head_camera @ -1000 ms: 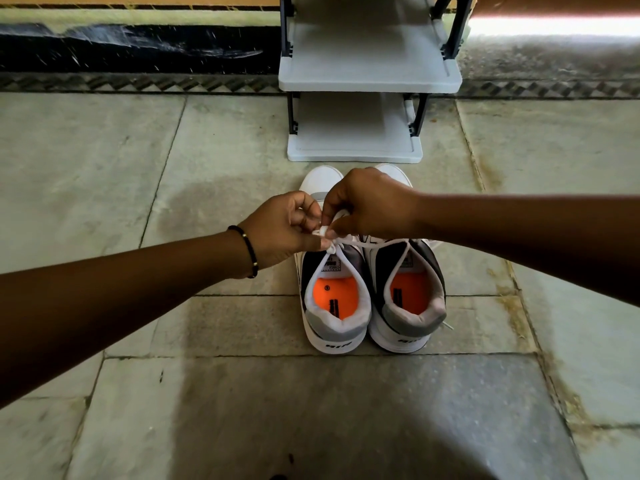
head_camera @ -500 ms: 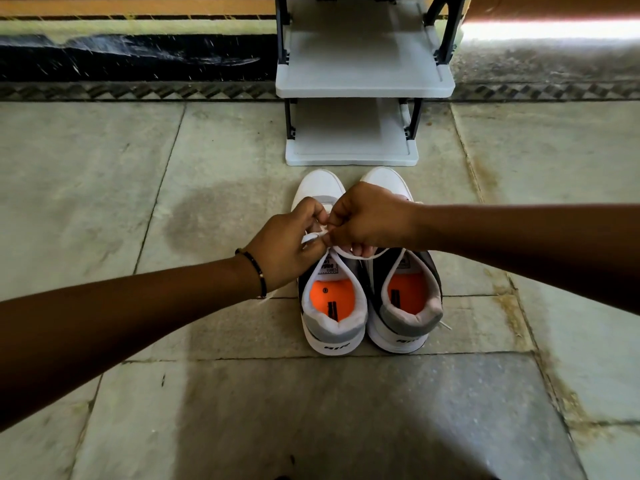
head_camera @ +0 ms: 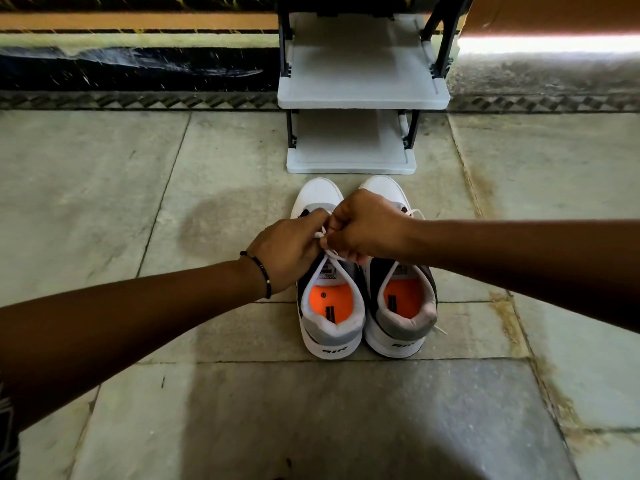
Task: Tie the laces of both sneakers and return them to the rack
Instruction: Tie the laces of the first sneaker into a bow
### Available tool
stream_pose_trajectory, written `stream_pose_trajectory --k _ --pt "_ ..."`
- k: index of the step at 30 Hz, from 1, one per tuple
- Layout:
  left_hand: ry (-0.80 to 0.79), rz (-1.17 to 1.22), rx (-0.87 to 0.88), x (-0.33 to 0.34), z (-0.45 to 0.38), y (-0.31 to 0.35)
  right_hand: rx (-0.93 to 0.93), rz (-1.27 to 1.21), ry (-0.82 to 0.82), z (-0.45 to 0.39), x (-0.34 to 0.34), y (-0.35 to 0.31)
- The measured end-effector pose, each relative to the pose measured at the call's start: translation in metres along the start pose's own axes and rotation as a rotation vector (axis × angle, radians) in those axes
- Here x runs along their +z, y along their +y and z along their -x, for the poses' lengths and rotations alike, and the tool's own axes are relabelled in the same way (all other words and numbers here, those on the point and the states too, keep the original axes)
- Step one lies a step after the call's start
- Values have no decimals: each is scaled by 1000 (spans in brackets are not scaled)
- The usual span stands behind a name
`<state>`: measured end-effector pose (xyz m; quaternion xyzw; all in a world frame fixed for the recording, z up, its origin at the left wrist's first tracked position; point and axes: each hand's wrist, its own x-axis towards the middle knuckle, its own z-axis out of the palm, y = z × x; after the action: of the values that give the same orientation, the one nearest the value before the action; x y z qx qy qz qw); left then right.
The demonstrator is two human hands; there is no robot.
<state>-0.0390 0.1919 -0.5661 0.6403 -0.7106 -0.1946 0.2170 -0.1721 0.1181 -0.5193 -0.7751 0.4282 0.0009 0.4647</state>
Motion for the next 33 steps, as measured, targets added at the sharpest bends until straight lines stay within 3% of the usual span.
stream_pose_trajectory --k 6,10,14,21,26,33 --pt "41 294 -199 -4 5 3 -28 105 20 2 0 3" --pt "65 752 -475 -10 3 13 -60 169 48 4 -2 3" --pt "119 942 -675 -8 3 18 -79 147 59 6 -2 1" --pt "107 905 -627 -14 2 20 -108 197 52 7 -4 7" --pt "25 588 -401 -24 4 13 -156 309 41 9 -5 6" --pt "52 411 -325 -28 -3 2 -185 396 42 6 -4 3"
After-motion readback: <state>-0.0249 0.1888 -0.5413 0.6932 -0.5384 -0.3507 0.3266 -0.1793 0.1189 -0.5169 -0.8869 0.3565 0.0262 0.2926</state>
